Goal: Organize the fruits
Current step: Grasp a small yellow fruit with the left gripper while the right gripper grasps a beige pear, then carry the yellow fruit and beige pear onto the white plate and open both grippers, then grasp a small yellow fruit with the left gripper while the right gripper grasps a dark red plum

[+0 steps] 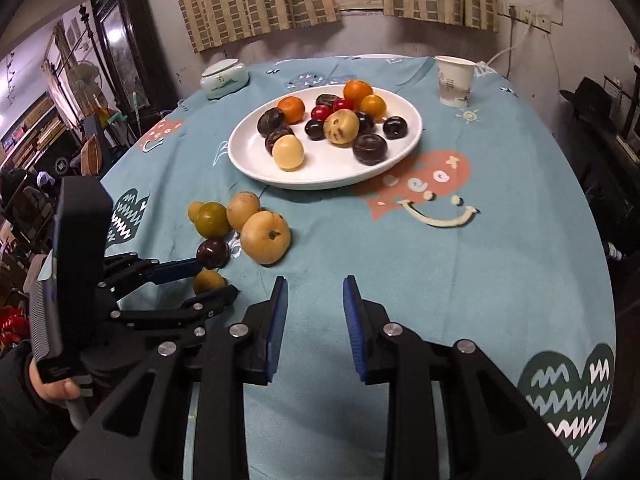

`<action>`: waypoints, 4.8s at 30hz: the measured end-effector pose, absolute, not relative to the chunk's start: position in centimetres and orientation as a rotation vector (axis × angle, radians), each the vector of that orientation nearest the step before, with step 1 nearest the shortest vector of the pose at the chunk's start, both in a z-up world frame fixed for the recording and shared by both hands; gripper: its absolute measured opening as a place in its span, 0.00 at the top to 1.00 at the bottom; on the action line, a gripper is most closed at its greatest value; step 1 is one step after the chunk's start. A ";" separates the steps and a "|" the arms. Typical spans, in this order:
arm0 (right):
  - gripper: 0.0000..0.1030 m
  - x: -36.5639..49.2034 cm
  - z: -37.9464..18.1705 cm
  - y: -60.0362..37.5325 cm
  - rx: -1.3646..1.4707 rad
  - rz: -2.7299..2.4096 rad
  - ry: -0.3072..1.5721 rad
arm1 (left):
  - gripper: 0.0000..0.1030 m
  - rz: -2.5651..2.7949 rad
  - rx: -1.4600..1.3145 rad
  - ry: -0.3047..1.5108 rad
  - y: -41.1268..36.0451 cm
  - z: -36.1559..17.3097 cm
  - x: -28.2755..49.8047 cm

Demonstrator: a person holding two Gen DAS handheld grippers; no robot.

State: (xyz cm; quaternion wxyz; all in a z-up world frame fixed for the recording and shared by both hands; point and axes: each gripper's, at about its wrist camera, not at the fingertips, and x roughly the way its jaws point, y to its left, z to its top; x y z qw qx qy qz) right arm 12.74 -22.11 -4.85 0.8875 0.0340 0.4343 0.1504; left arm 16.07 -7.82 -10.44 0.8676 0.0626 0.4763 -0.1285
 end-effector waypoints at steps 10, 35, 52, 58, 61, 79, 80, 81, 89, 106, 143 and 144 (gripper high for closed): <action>0.70 13.2 -6.8 -21.2 0.095 0.358 0.938 | 0.74 -0.326 0.086 0.970 -6.5 -9.6 14.0; 0.60 19.5 -10.0 -14.7 0.048 0.340 0.987 | 0.74 -0.294 -0.063 0.880 2.5 -5.9 12.6; 0.60 11.9 -5.9 -18.4 0.097 0.338 0.879 | 0.74 -0.301 -0.047 0.866 1.7 -4.5 11.1; 0.60 11.4 -4.8 -19.1 0.110 0.341 0.860 | 0.74 -0.324 -0.030 0.874 0.9 -3.5 11.7; 0.60 11.8 -4.3 -19.5 0.109 0.339 0.863 | 0.74 -0.360 -0.033 0.917 0.6 -3.1 13.3; 0.60 28.7 -4.4 -18.2 0.074 0.315 0.946 | 0.73 -0.269 -0.006 1.021 -6.8 -1.8 35.8; 0.60 29.2 -4.8 -18.2 0.071 0.316 0.956 | 0.73 -0.266 -0.003 1.032 -7.0 -2.4 36.3; 0.60 29.6 -5.4 -18.1 0.065 0.316 0.966 | 0.73 -0.265 -0.001 1.050 -7.4 -3.1 37.2; 0.58 31.8 -6.8 -18.3 0.061 0.324 0.959 | 0.34 -0.244 -0.019 1.058 -7.4 -4.8 39.9; 0.30 31.1 -4.5 -17.6 0.014 0.291 0.847 | 0.10 -0.152 -0.011 0.943 -3.8 -1.1 37.2; 0.51 17.4 -9.2 -8.7 -0.075 0.401 1.013 | 0.05 -0.020 0.011 0.839 8.4 -4.6 11.9; 0.53 17.5 -9.3 -8.5 -0.090 0.391 1.005 | 0.05 -0.023 0.010 0.841 8.4 -4.6 11.9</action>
